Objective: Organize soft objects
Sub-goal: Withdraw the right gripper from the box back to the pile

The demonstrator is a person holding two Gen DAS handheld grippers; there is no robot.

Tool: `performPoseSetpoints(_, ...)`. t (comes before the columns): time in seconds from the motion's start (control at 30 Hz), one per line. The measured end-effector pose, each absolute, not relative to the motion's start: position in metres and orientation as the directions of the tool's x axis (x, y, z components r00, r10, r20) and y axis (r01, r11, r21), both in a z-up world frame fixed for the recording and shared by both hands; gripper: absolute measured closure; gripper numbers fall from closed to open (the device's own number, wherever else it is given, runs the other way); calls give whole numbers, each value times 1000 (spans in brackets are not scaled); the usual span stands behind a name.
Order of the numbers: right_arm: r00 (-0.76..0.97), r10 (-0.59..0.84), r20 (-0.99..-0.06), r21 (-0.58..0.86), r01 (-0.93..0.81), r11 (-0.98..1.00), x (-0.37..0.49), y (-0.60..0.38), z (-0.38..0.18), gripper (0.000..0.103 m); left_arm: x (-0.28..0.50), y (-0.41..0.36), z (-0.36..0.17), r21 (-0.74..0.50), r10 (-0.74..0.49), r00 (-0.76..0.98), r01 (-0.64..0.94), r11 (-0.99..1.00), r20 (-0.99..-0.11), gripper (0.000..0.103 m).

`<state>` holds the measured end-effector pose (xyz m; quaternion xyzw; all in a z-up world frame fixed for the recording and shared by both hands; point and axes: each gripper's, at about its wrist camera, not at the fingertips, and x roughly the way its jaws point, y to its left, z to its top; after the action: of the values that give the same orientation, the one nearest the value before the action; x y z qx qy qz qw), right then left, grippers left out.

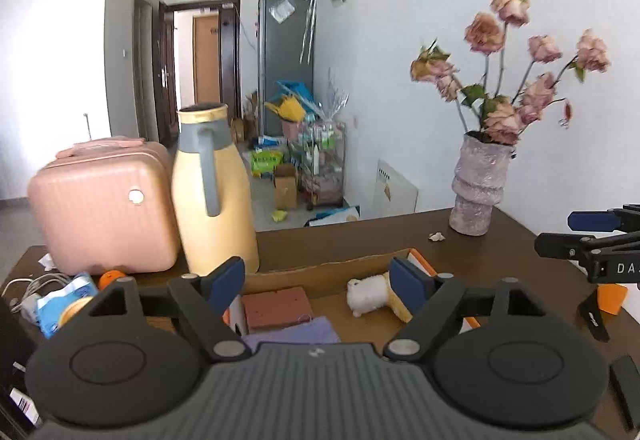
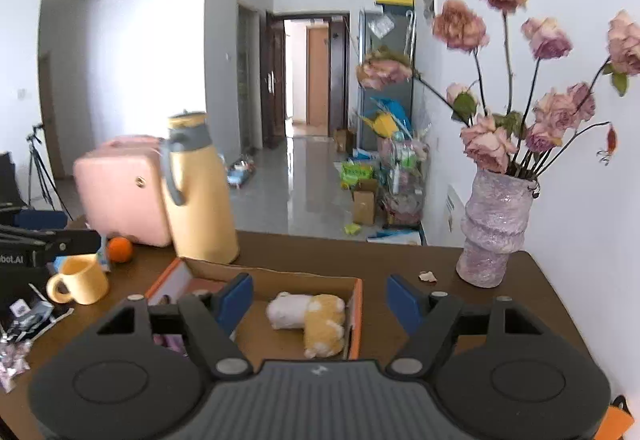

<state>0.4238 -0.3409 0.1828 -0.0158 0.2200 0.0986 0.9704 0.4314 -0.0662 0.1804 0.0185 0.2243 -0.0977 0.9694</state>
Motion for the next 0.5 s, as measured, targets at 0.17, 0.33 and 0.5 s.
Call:
performPoseSetpoints(0.17, 921, 230, -314, 16, -237, 971, 343, -341, 153, 21, 340, -39, 155, 16, -190, 927, 206, 978, -323, 15)
performPoseSetpoints(0.33, 934, 242, -261, 20, -246, 969, 267, -339, 111, 17, 250, -18, 104, 63, -165, 950, 188, 980, -265, 8)
performPoseSetpoints(0.5, 922, 282, -264, 21, -286, 958, 203, -333, 66, 17, 184, 4, 57, 40, -154, 945, 173, 984, -289, 2)
